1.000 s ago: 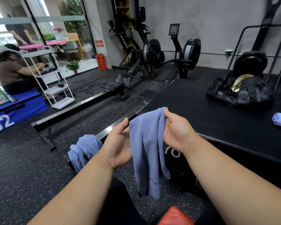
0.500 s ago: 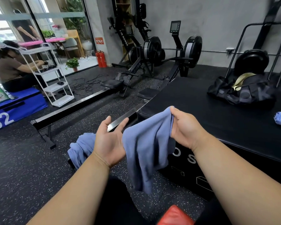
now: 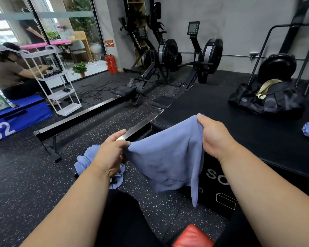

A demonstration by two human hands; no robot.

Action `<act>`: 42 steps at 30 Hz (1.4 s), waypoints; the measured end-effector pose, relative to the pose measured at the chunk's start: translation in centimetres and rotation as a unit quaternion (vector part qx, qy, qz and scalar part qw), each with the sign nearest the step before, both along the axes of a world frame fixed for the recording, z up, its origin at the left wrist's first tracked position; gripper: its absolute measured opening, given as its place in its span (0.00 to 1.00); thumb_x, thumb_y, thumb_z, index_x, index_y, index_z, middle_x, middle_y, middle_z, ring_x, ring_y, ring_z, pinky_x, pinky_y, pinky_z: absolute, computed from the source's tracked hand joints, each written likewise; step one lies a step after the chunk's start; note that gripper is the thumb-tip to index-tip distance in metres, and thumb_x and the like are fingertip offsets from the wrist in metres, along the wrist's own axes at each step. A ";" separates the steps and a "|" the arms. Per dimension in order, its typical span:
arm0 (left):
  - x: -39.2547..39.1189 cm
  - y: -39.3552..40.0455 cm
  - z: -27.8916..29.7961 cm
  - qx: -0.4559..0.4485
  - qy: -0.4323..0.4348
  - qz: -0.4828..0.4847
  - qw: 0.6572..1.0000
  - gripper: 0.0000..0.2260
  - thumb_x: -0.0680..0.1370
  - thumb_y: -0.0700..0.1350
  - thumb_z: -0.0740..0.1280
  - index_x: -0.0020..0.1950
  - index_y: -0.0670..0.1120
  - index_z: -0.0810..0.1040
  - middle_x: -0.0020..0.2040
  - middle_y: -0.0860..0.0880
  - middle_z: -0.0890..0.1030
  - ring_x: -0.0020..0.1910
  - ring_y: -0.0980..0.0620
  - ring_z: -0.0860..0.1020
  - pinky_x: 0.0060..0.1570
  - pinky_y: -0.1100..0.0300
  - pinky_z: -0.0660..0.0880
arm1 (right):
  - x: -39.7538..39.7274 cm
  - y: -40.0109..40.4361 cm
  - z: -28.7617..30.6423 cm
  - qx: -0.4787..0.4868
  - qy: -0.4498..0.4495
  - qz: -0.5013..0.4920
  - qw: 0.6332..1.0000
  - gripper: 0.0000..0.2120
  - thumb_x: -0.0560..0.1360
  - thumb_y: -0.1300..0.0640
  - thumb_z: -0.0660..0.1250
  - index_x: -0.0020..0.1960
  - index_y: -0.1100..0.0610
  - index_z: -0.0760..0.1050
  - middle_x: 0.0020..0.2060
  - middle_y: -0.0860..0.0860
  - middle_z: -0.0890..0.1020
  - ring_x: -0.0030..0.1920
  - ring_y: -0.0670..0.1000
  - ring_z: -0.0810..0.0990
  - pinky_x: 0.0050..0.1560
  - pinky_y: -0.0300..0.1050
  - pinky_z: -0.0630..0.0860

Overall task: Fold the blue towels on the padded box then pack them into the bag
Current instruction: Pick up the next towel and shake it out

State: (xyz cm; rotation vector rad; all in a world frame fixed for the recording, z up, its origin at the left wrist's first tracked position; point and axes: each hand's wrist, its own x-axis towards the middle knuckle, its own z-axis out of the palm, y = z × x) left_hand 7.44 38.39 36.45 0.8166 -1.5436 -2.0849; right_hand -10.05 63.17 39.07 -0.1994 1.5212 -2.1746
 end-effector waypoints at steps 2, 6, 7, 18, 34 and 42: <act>0.0 -0.6 -0.3 -0.018 0.009 0.015 1.000 0.19 0.78 0.30 0.69 0.63 0.50 0.82 0.42 0.44 0.78 0.42 0.48 0.74 0.40 0.56 0.69 | -0.2 0.4 -0.4 0.069 0.051 -0.012 0.996 0.14 0.83 0.51 0.67 0.45 0.61 0.77 0.45 0.53 0.80 0.47 0.51 0.80 0.55 0.50 0.77; 0.1 -1.5 0.1 -0.021 0.036 0.036 0.998 0.18 0.78 0.29 0.70 0.64 0.45 0.80 0.33 0.52 0.73 0.36 0.53 0.71 0.41 0.59 0.69 | -1.1 1.6 -0.6 0.171 0.103 -0.016 0.980 0.19 0.81 0.49 0.68 0.52 0.68 0.80 0.44 0.53 0.84 0.44 0.51 0.81 0.51 0.50 0.77; 0.1 -1.7 0.3 -0.015 0.045 0.038 0.998 0.17 0.78 0.29 0.70 0.64 0.45 0.80 0.34 0.51 0.72 0.36 0.53 0.71 0.41 0.60 0.69 | -1.4 1.9 -0.5 0.171 0.103 -0.026 0.980 0.16 0.82 0.51 0.69 0.51 0.65 0.82 0.45 0.52 0.86 0.44 0.51 0.82 0.50 0.50 0.78; -0.6 -0.9 1.7 -0.086 0.051 0.065 0.993 0.14 0.78 0.33 0.73 0.61 0.46 0.80 0.41 0.53 0.76 0.33 0.61 0.76 0.34 0.69 0.76 | -2.5 3.6 0.6 0.044 0.055 0.051 0.996 0.21 0.80 0.67 0.67 0.70 0.50 0.76 0.55 0.53 0.87 0.51 0.50 0.86 0.55 0.48 0.81; 0.5 -0.7 2.4 -0.107 0.004 0.011 0.994 0.12 0.78 0.34 0.74 0.60 0.45 0.82 0.44 0.49 0.84 0.39 0.59 0.83 0.40 0.69 0.78 | -2.3 4.7 -1.0 0.050 0.095 -0.049 0.993 0.09 0.81 0.64 0.69 0.58 0.56 0.85 0.50 0.54 0.86 0.51 0.51 0.84 0.59 0.49 0.82; 1.1 0.8 1.0 -0.246 -0.026 -0.045 0.968 0.23 0.74 0.23 0.70 0.60 0.47 0.81 0.44 0.49 0.84 0.42 0.51 0.80 0.42 0.66 0.80 | -1.9 5.5 -0.4 0.061 0.134 -0.008 0.989 0.18 0.79 0.74 0.65 0.57 0.54 0.85 0.43 0.49 0.86 0.47 0.48 0.83 0.53 0.41 0.81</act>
